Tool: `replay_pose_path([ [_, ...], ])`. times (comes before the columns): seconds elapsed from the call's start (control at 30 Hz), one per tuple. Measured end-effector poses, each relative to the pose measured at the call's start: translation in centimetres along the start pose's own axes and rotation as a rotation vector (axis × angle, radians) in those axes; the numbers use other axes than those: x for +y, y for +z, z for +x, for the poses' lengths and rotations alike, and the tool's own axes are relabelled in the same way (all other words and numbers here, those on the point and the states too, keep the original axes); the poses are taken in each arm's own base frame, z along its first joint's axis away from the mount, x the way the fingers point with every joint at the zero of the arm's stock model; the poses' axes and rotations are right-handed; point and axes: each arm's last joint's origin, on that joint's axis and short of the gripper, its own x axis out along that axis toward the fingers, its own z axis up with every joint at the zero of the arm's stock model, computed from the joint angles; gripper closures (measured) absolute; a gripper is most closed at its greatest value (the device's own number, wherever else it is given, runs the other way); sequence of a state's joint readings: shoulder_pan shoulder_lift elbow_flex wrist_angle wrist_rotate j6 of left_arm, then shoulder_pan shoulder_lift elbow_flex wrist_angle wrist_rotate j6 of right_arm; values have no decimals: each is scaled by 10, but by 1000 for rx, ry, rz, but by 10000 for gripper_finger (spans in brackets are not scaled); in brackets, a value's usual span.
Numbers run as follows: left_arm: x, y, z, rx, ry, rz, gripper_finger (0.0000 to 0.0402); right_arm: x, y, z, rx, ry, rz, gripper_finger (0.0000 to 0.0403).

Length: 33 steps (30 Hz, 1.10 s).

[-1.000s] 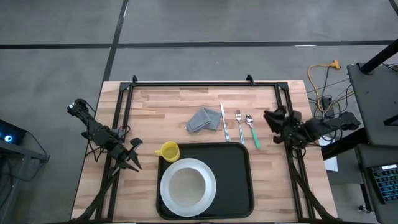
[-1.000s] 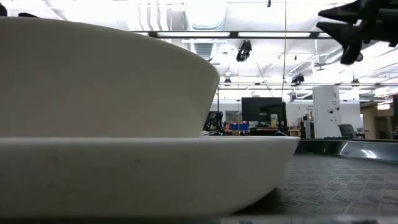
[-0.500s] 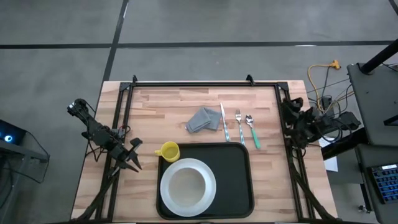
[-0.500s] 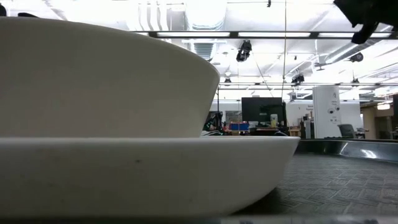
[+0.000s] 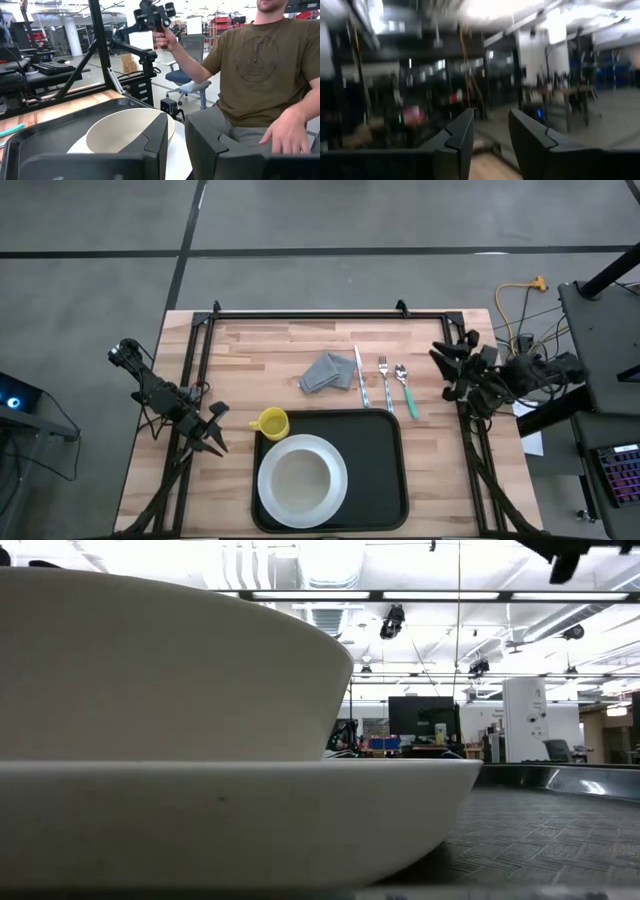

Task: Set up tray
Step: Put the gray napkin on the black serving tray to the right of the white plate

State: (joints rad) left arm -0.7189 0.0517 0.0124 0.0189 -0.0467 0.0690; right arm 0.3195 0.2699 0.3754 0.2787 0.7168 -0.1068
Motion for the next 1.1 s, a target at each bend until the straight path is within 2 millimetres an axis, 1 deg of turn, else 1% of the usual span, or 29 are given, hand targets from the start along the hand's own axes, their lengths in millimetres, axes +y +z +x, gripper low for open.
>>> replay_pose_path([
  [0.1, 0, 0, 0, 0, 1, 0, 354, 7, 12, 10, 87, -18, 8, 291],
  [0.17, 0, 0, 0, 0, 0, 0, 354, 12, 14, 16, 130, -18, -2, 291],
  [0.27, 0, 0, 0, 0, 1, 0, 354, 21, 12, 27, 169, -25, -53, 291],
  [0.37, 0, 0, 0, 0, 1, 0, 354, 24, 10, 39, 197, -119, -103, 291],
  [0.47, 0, 0, 0, 0, 2, 0, 354, 20, 7, 50, 217, -213, -128, 291],
  [0.57, 0, 0, 0, 1, 4, 0, 354, 13, 3, 61, 227, -224, -108, 291],
  [0.7, 0, 0, 0, 1, 4, 0, 354, -2, -3, 75, 259, -101, -33, 291],
  [0.8, 0, 0, 0, 1, 4, 0, 354, -18, -9, 84, 305, -44, 59, 291],
  [0.97, 0, 0, 0, 1, 4, 0, 354, -51, -30, 98, 442, -46, 218, 291],
  [1.1, 0, 0, 0, 1, 3, 0, 354, -72, -47, 109, 521, -89, 294, 291],
])
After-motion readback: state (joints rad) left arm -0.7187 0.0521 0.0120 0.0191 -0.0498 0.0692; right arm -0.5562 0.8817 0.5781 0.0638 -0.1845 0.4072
